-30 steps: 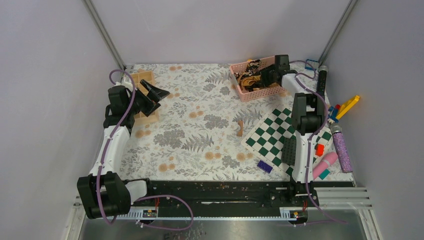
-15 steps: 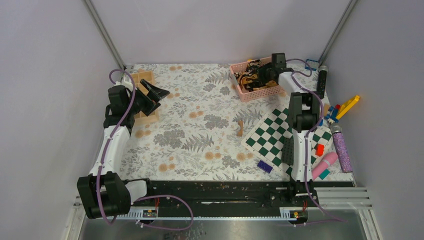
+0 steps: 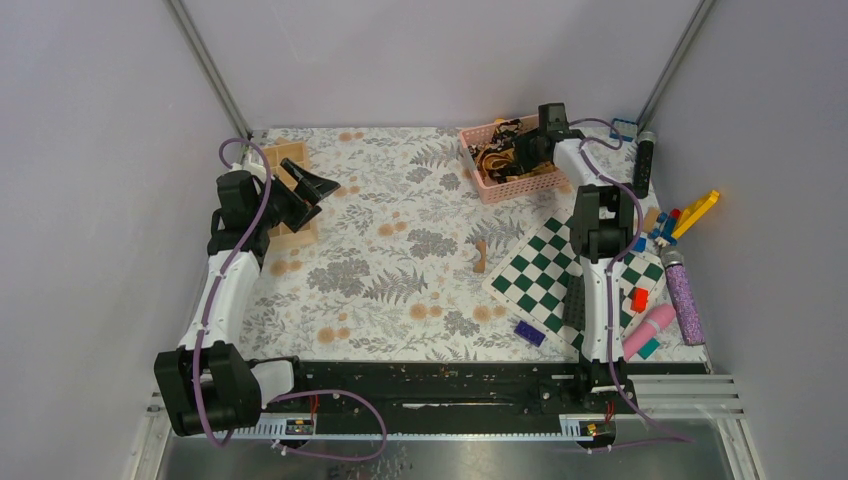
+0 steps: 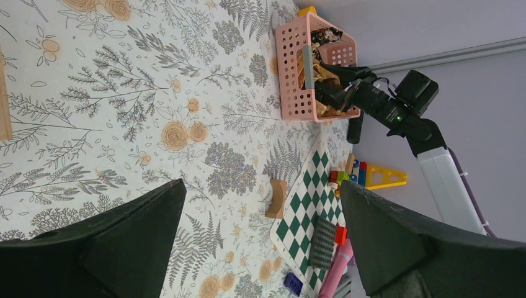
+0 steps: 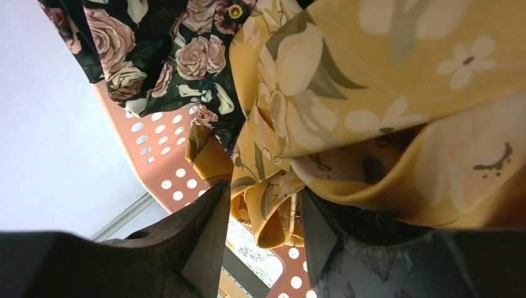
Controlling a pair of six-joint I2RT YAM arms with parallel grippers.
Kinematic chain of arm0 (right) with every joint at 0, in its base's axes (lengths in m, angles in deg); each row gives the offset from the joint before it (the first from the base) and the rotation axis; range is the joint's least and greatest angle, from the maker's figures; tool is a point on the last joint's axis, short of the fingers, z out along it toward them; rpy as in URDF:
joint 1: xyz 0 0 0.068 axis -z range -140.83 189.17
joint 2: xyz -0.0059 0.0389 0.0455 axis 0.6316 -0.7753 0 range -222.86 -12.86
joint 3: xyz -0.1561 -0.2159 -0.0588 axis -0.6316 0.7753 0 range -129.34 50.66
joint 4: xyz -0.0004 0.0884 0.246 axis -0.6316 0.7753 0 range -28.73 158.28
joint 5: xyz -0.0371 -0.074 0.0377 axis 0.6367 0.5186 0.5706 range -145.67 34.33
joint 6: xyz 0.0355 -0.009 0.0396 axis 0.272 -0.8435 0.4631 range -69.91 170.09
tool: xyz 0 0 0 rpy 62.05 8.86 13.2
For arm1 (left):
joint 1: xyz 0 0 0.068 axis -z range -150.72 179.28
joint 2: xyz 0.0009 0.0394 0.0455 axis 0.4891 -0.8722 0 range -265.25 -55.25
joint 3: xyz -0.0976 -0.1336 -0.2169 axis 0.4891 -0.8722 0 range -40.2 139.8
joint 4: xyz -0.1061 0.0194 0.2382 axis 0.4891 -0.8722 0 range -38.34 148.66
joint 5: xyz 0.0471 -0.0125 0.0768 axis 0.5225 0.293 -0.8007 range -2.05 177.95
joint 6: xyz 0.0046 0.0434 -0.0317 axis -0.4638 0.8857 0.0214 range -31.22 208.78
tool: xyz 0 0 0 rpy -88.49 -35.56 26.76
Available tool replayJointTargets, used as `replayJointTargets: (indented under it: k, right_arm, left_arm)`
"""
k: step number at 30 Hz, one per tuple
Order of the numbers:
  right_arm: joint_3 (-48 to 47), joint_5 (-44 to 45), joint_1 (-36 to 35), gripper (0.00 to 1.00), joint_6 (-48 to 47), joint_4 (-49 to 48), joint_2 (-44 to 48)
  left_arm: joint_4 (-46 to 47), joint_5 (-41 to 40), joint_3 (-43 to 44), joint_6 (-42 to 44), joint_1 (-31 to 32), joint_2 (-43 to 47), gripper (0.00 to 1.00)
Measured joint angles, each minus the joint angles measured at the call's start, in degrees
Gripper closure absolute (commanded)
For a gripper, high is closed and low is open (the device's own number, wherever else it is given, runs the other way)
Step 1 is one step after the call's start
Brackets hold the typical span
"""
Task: Roll the ties
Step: Pick up the tie from the bin.
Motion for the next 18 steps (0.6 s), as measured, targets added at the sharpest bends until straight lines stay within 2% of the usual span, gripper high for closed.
replayJointTargets:
  k: [14, 18]
  right_arm:
    - [-12.17, 2.58, -0.11, 0.49, 0.17, 5.68, -7.04]
    - [-13.7, 2.84, -0.11, 0.56, 0.31, 6.56, -8.68]
  left_arm:
    - [-0.17, 0.0, 0.0, 0.09, 0.0, 0.0, 0.01]
    - [-0.55, 0.0, 0.0, 0.26, 0.0, 0.0, 0.01]
